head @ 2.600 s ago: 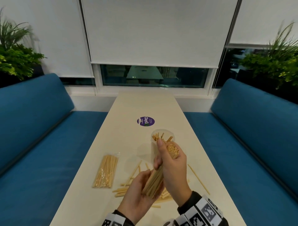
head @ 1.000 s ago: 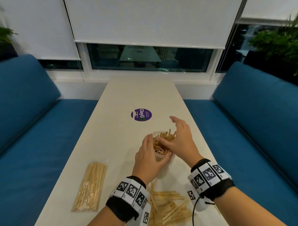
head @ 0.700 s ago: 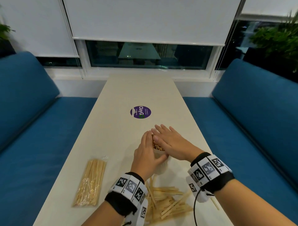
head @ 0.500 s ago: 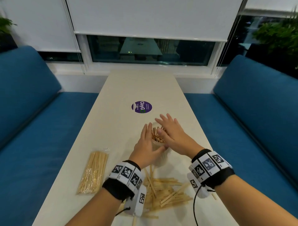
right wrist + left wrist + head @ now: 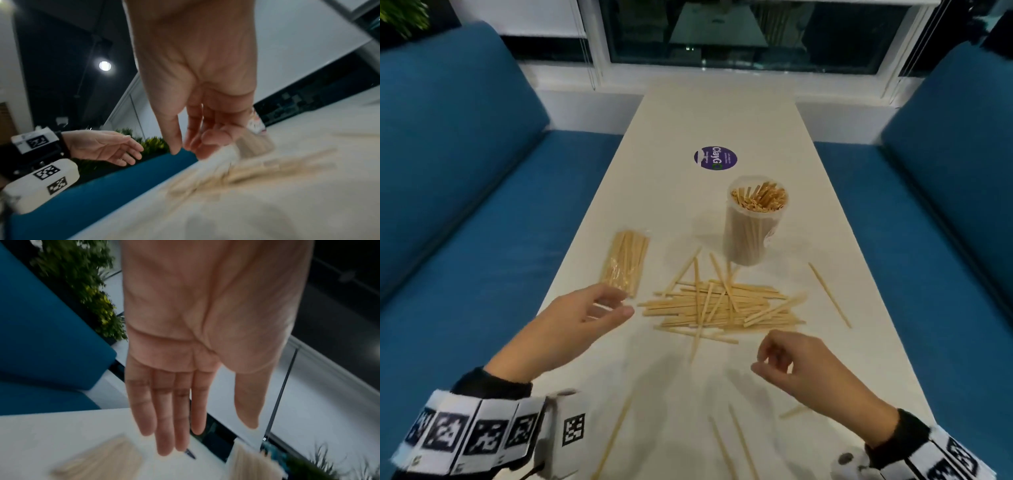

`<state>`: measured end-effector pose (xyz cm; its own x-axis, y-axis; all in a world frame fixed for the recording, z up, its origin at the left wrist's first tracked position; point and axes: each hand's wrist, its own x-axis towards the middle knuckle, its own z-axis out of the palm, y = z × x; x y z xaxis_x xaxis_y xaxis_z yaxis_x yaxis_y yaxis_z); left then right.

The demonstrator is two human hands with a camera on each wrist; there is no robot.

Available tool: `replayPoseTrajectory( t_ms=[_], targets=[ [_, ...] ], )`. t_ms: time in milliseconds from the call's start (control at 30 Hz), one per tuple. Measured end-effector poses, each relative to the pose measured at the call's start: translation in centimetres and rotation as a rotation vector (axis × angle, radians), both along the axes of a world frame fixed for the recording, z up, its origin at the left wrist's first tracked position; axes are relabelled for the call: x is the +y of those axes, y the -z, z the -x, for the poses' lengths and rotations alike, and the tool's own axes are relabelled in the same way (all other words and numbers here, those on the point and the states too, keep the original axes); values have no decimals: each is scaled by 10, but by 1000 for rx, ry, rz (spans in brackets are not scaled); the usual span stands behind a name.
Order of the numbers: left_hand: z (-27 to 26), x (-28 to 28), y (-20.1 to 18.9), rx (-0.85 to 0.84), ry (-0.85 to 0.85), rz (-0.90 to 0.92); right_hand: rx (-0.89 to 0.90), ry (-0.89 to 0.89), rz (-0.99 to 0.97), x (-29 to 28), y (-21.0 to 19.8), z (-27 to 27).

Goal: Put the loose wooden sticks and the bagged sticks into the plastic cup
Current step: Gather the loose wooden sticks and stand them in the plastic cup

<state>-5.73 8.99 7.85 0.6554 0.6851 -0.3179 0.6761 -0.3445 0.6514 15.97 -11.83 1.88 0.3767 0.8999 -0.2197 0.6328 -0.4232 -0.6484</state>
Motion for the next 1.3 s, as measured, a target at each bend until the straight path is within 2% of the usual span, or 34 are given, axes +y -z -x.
replayPoseTrajectory(
  t_ms=[133, 233, 367, 633, 833, 933, 1000, 1100, 1200, 1300],
  targets=[
    [42, -25, 47, 214, 51, -7, -23, -137, 317, -16, 26, 29],
    [56, -45, 75, 352, 113, 55, -151, -275, 406, -17, 31, 39],
    [54, -60, 93, 326, 155, 5, -172, -343, 376, -10, 29, 49],
    [37, -66, 108, 197, 223, -154, -105, -265, 230, -4, 42, 50],
    [34, -65, 109, 181, 202, -161, -122, -277, 180, -10, 41, 48],
    [33, -59, 108, 194, 211, -141, -262, -387, 174, -13, 42, 50],
    [31, -53, 104, 207, 207, -136, -466, -513, 181, -13, 44, 53],
    [27, -48, 101, 203, 234, -147, -664, -566, 190, -15, 55, 54],
    [24, -55, 99, 231, 271, -100, -700, -608, 140, -16, 57, 53],
    [22, -60, 102, 244, 245, -79, -717, -576, 72, -20, 61, 54]
  ],
)
